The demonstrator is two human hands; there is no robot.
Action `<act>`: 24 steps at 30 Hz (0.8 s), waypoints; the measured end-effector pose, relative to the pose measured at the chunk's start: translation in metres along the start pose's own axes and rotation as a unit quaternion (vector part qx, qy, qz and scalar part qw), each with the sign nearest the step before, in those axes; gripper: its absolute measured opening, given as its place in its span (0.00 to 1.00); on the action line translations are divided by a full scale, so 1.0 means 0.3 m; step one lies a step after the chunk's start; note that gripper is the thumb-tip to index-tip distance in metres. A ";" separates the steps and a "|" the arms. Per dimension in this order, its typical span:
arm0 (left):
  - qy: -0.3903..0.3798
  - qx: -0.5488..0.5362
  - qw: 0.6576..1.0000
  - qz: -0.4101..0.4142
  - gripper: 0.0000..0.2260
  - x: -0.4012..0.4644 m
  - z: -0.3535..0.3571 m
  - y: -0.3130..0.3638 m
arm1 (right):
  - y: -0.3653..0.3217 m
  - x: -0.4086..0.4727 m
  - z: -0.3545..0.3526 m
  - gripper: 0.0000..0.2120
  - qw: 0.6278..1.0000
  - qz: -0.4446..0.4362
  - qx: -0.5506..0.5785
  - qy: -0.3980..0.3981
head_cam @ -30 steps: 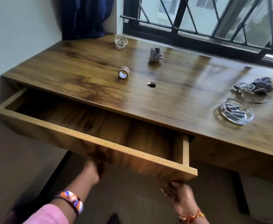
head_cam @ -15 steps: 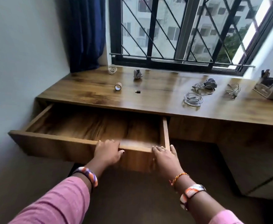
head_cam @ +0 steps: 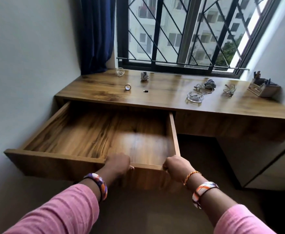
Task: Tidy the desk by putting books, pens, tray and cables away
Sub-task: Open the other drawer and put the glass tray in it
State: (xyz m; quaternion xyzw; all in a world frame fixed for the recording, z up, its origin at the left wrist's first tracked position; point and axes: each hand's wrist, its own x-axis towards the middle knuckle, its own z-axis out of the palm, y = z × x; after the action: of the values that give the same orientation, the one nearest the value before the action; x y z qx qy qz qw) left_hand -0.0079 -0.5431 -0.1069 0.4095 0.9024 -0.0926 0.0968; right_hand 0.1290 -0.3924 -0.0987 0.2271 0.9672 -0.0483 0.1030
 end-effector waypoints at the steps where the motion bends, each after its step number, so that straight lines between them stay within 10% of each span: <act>1: -0.002 0.005 1.000 0.003 0.12 -0.028 0.007 0.002 | -0.014 -0.028 0.005 0.13 1.000 0.004 -0.003 -0.001; 24: 0.006 -0.033 0.999 0.026 0.15 -0.357 0.086 0.029 | -0.131 -0.348 0.089 0.12 0.999 0.039 0.006 0.028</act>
State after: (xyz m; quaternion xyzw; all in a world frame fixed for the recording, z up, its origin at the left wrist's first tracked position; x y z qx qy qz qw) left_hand 0.0703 -0.6211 -0.1056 0.4295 0.8948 -0.0576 0.1077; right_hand 0.2075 -0.4761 -0.0999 0.2663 0.9599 -0.0433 0.0761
